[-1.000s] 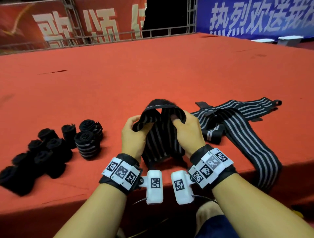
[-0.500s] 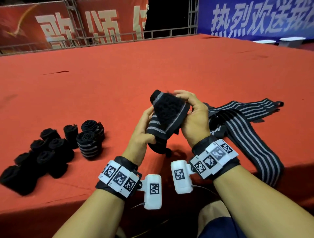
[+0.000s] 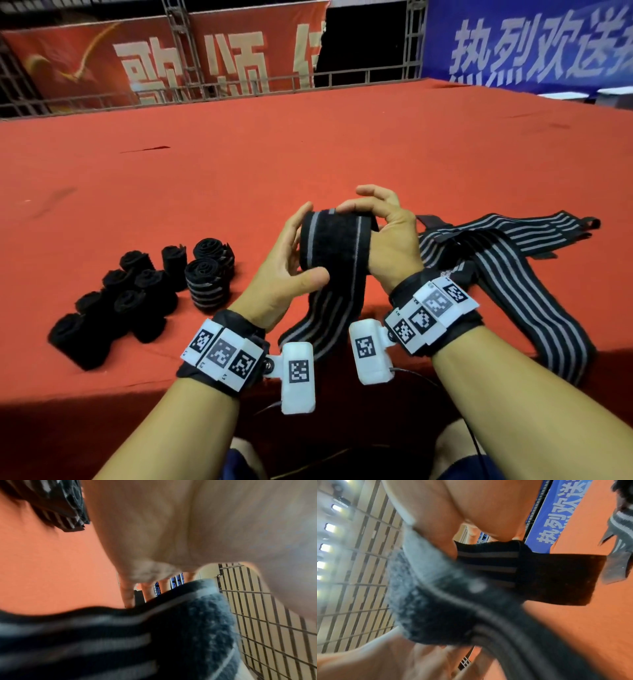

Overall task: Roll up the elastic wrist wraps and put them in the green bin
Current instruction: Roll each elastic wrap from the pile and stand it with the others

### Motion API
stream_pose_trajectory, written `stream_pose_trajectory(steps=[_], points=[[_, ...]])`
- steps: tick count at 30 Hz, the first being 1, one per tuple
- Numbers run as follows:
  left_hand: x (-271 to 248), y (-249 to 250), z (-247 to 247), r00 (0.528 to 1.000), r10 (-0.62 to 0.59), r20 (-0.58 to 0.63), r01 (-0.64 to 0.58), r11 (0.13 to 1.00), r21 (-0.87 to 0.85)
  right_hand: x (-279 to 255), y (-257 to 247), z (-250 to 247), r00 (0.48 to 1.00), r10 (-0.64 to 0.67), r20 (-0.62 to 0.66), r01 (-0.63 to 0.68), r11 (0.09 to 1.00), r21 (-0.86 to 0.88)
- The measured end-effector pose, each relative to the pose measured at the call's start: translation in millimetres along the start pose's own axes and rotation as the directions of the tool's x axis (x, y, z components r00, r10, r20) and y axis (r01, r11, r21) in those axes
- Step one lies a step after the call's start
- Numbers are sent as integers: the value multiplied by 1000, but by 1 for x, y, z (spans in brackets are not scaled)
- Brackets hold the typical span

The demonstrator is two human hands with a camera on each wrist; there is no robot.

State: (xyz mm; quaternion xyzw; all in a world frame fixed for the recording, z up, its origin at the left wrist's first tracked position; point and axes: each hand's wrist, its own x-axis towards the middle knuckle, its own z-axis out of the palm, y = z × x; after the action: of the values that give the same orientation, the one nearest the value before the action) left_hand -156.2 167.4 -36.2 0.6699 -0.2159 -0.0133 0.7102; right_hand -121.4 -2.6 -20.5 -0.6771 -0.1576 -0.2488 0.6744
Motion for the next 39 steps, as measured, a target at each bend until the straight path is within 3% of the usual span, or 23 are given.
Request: stream_pose_trajectory(steps=[2, 5, 8, 10, 13, 16, 19, 21, 23, 25, 30, 36, 39], points=[[-3, 6, 2, 985, -65, -162, 54, 996, -73, -4, -2, 3, 998, -16, 62, 16, 1000, -7], [-4, 18, 4, 920, -202, -337, 165, 977, -135, -14, -7, 5, 984, -34, 175, 35, 999, 1], [-10, 27, 1, 857, -310, -412, 307, 949, -76, -22, -16, 5, 963, -71, 260, 61, 997, 48], [-15, 31, 2, 851, -333, -406, 339, 939, -60, -25, -21, 5, 955, -92, 282, 76, 995, 66], [-20, 38, 7, 889, -266, -373, 262, 963, -61, -28, -28, 6, 946, -116, 303, 103, 993, 59], [-25, 50, 9, 928, -141, -344, 135, 990, -44, -29, -34, 4, 968, -87, 237, 105, 992, -66], [-29, 58, 11, 949, 14, -316, -7, 1000, 23, -26, -40, -2, 998, 38, 59, -26, 982, -186], [-32, 62, 15, 947, 87, -308, -69, 995, 67, -22, -45, -5, 986, 163, -25, -164, 967, -195], [-35, 68, 21, 953, 128, -276, -105, 990, 98, -24, -56, -7, 960, 279, 13, -276, 955, -108], [-39, 75, 28, 961, 145, -234, -124, 987, 103, -27, -70, -9, 947, 302, 111, -300, 953, -36], [-47, 97, 40, 978, 148, -144, -144, 989, 40, -35, -97, -13, 968, 131, 214, -161, 979, 127], [-47, 108, 40, 962, 130, -239, -105, 988, 114, -35, -100, -20, 943, 42, 331, -89, 988, 126], [-44, 101, 37, 950, 126, -287, -90, 986, 137, -35, -92, -22, 933, 58, 356, -98, 990, 98]])
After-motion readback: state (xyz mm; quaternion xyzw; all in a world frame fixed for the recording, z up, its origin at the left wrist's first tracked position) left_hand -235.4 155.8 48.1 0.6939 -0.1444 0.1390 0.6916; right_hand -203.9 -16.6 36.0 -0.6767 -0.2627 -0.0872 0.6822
